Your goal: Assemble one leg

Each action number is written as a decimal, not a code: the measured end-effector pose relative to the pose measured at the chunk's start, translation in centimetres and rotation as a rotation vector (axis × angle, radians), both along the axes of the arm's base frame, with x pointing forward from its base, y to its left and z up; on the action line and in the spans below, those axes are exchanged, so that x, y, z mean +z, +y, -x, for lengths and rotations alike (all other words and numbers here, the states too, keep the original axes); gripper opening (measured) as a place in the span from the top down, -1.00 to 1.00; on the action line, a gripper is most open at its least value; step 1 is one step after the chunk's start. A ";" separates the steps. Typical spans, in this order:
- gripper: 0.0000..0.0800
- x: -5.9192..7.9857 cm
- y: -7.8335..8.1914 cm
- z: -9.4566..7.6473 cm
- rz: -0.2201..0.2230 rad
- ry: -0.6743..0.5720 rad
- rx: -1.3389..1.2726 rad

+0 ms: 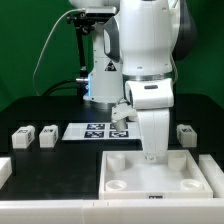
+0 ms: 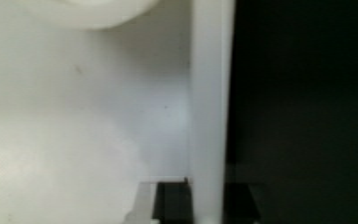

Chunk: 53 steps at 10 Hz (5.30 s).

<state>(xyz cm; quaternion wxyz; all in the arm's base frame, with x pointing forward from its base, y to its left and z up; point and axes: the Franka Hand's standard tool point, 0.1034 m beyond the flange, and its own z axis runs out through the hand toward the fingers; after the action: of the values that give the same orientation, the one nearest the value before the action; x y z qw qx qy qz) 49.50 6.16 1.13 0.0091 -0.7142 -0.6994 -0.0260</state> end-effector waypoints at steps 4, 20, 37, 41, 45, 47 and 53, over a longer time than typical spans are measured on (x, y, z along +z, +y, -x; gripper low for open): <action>0.69 0.0 0.6 0.0 -0.003 -0.006 -0.023; -0.62 5.4 -0.4 2.5 -0.001 -0.064 -0.277; -0.62 4.0 7.9 5.9 0.056 0.229 -1.518; -0.62 3.6 9.3 7.2 0.384 0.534 -1.453; -0.62 1.3 9.9 9.0 0.651 0.783 -1.368; -0.62 0.6 10.4 9.4 0.644 0.769 -1.373; -0.56 -0.5 9.9 10.4 0.651 0.778 -1.373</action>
Offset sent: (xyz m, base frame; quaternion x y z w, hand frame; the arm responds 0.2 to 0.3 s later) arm -0.0053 -0.0066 0.0016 -0.0020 -0.0082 -0.0288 0.9995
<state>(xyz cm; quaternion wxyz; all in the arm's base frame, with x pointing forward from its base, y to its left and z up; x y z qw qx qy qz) 39.11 16.04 0.62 0.0254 -0.9049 -0.0312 0.4237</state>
